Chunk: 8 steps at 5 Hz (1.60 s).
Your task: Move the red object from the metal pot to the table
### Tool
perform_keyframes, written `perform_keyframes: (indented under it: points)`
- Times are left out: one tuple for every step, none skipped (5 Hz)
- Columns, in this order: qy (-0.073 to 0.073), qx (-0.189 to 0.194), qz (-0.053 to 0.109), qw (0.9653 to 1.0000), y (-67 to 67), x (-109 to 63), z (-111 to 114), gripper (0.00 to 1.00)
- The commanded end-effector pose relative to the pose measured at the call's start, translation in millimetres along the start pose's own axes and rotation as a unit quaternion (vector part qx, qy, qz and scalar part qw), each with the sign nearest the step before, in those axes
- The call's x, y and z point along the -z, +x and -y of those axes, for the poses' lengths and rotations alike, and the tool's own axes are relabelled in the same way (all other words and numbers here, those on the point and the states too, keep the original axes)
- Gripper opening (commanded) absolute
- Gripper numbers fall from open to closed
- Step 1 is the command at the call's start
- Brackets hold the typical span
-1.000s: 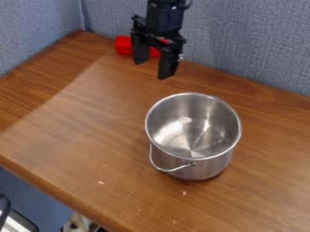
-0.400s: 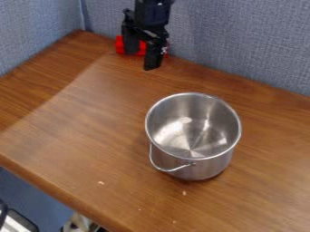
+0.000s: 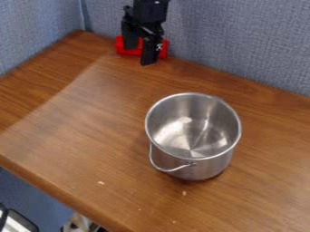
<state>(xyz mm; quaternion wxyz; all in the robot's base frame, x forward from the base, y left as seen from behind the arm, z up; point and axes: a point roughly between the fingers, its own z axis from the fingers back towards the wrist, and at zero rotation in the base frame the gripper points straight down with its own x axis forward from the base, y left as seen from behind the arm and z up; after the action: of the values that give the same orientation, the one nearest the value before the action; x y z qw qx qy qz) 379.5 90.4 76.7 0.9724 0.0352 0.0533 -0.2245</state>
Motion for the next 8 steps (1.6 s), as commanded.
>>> perform_keyframes:
  points:
    - [0.033,0.014,0.039,0.9986,6.0,-19.5,-23,1.0]
    - [0.04,0.022,0.047,0.9978,9.0,-15.3,-33,1.0]
    - [0.047,0.027,0.052,0.9972,11.6,-9.7,-41,1.0]
    - [0.047,0.031,0.052,0.9971,14.9,-3.9,-46,1.0]
    - [0.047,0.036,0.053,0.9969,18.4,0.0,-49,1.0]
    - [0.049,0.038,0.058,0.9964,20.6,0.5,-51,1.0]
    - [0.049,0.039,0.066,0.9959,23.0,2.8,-53,1.0]
    - [0.045,0.036,0.072,0.9957,23.9,8.7,-54,0.0]
